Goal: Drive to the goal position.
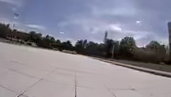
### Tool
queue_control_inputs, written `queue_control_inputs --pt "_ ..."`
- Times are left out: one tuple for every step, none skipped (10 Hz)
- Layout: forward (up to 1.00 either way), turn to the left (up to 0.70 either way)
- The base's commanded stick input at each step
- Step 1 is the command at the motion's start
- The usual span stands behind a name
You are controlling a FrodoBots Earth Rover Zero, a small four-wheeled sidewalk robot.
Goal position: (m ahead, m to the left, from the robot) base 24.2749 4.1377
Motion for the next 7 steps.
queue_control_inputs --pt "0.70 0.00" --pt "0.70 0.00" --pt "0.70 0.00" --pt "0.70 0.00" --pt "0.70 0.00" --pt "0.70 0.00" --pt "0.70 0.00"
